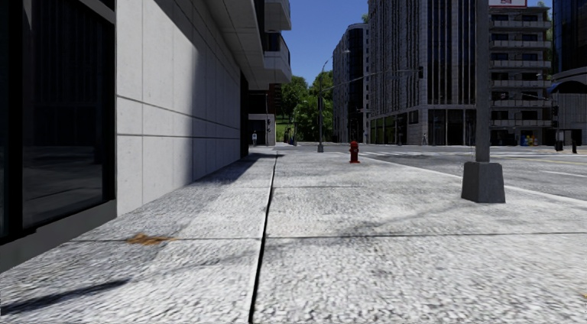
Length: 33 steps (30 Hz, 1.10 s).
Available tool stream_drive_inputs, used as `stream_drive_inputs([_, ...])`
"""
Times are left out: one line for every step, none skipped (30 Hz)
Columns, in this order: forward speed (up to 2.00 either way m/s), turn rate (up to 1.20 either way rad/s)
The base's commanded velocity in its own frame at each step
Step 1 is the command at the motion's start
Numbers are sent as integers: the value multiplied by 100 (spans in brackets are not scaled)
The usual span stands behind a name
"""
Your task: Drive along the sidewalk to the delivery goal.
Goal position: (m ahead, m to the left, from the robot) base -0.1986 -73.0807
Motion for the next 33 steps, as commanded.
stream_drive_inputs([200, 0])
stream_drive_inputs([200, 0])
stream_drive_inputs([200, 0])
stream_drive_inputs([200, 0])
stream_drive_inputs([200, 0])
stream_drive_inputs([200, 0])
stream_drive_inputs([200, 0])
stream_drive_inputs([200, 0])
stream_drive_inputs([200, 0])
stream_drive_inputs([200, 0])
stream_drive_inputs([200, 0])
stream_drive_inputs([200, 0])
stream_drive_inputs([200, 0])
stream_drive_inputs([200, 0])
stream_drive_inputs([200, 0])
stream_drive_inputs([200, 0])
stream_drive_inputs([200, 0])
stream_drive_inputs([200, 0])
stream_drive_inputs([200, 0])
stream_drive_inputs([200, 0])
stream_drive_inputs([200, 0])
stream_drive_inputs([200, 0])
stream_drive_inputs([200, 0])
stream_drive_inputs([200, 0])
stream_drive_inputs([200, 0])
stream_drive_inputs([200, 0])
stream_drive_inputs([200, 0])
stream_drive_inputs([200, 0])
stream_drive_inputs([200, 0])
stream_drive_inputs([200, 0])
stream_drive_inputs([200, 0])
stream_drive_inputs([200, 0])
stream_drive_inputs([200, 0])
